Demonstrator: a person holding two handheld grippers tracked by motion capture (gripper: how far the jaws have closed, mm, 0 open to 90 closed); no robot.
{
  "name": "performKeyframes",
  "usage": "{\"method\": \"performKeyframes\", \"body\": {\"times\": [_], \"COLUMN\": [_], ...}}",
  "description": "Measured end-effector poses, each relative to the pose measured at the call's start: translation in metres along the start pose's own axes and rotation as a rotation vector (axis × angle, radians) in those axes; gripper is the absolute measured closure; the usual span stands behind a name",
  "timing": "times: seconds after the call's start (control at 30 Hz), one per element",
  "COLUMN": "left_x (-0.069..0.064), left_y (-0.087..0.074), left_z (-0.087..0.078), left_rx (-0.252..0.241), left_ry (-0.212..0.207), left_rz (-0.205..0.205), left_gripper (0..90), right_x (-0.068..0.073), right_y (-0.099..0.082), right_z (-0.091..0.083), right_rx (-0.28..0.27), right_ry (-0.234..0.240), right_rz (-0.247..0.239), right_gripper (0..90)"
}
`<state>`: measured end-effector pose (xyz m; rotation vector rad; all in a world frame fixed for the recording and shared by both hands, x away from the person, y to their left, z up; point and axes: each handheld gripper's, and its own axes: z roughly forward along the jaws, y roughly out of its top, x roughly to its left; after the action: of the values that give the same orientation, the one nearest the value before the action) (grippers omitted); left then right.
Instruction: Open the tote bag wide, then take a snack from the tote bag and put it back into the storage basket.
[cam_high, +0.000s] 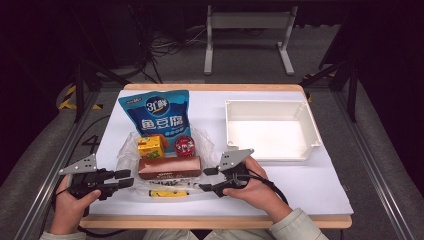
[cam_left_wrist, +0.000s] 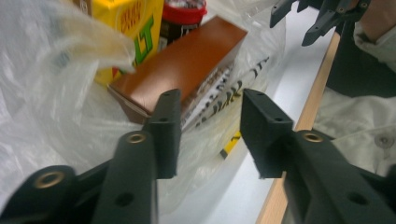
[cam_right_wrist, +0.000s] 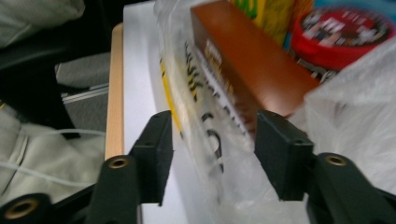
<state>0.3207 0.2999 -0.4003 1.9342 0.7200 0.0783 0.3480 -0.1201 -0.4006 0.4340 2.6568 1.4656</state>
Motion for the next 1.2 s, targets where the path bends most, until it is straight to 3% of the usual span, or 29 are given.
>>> {"method": "performKeyframes", "body": {"times": [0.2,0.43,0.6,0.77,1.2], "left_x": [-0.005,-0.006,-0.005,-0.006,-0.009], "left_y": [0.003,0.003,0.003,0.003,0.000], "left_z": [-0.004,-0.007,-0.003,-0.004,-0.006], "left_rx": [-0.055,-0.102,-0.089,-0.102,-0.112], "left_ry": [0.042,0.112,0.211,0.192,0.226], "left_rz": [0.027,0.017,-0.013,0.004,0.013], "left_gripper": [47.7,37.5,31.6,26.2,21.3], "right_x": [-0.002,-0.005,-0.010,-0.015,-0.030], "right_y": [0.006,0.013,0.021,0.030,0.060], "right_z": [-0.012,-0.021,-0.028,-0.030,-0.032], "right_rx": [-0.075,-0.129,-0.183,-0.186,-0.137], "right_ry": [-0.045,-0.067,-0.111,-0.121,-0.113], "right_rz": [0.011,0.038,0.052,0.059,0.052], "right_gripper": [40.5,36.6,36.6,37.3,36.6]}}
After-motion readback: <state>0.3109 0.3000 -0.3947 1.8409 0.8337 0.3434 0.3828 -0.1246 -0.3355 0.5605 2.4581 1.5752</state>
